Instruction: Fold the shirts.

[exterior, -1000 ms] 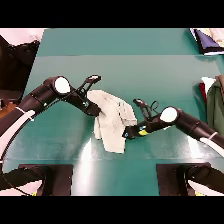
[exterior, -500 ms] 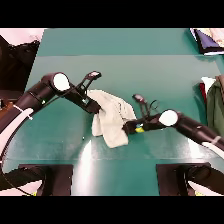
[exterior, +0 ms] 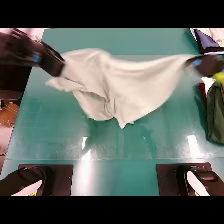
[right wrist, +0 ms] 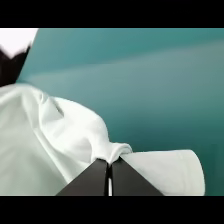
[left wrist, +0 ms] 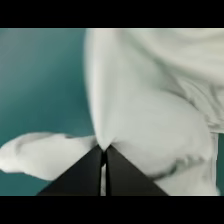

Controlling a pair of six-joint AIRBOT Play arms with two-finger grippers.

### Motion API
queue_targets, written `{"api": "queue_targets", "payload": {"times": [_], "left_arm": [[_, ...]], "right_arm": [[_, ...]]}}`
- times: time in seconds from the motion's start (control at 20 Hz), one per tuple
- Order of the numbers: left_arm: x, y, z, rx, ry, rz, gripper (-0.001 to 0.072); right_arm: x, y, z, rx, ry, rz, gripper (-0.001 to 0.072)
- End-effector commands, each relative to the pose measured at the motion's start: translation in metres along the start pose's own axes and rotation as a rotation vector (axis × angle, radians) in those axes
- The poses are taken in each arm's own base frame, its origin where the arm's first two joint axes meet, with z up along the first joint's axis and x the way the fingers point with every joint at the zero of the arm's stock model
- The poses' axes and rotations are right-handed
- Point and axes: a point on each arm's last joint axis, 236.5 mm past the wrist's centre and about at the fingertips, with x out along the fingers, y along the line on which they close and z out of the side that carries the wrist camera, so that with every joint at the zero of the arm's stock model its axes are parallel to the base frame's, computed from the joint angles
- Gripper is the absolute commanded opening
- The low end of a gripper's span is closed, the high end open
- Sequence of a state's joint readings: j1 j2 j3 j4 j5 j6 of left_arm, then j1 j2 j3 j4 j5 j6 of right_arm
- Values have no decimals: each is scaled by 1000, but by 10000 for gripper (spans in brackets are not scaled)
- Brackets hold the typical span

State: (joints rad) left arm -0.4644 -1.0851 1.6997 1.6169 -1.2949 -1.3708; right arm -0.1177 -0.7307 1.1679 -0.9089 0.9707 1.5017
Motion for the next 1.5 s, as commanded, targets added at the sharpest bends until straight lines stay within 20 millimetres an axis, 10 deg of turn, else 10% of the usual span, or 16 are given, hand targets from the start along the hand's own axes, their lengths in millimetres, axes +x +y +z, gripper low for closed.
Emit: {"api": "queue_targets", "payload": {"times": [0.0, 0.35, 0.55, 0.7, 0.85, 1.15, 1.45], "left_arm": [[-83, 25, 39, -4, -192, 95, 28], [-215, 36, 88, -43, -511, 135, 28], [-223, 21, 95, -42, -549, 71, 28], [-167, 18, 77, -38, -408, 56, 28], [-67, 3, 25, -28, -119, 3, 27], [101, -33, -90, -18, 379, -114, 28], [161, -43, -116, -20, 468, -138, 28]], "right_arm": [[-70, 2, 57, -87, -133, -106, 12], [-149, 67, 104, -260, -295, -126, 13], [-173, 76, 115, -290, -315, -185, 12], [-159, 47, 105, -192, -177, -237, 13], [-124, 1, 80, -61, 48, -248, 12], [0, -80, -13, 141, 489, -133, 14], [118, -139, -23, 224, 347, -154, 16]]}}
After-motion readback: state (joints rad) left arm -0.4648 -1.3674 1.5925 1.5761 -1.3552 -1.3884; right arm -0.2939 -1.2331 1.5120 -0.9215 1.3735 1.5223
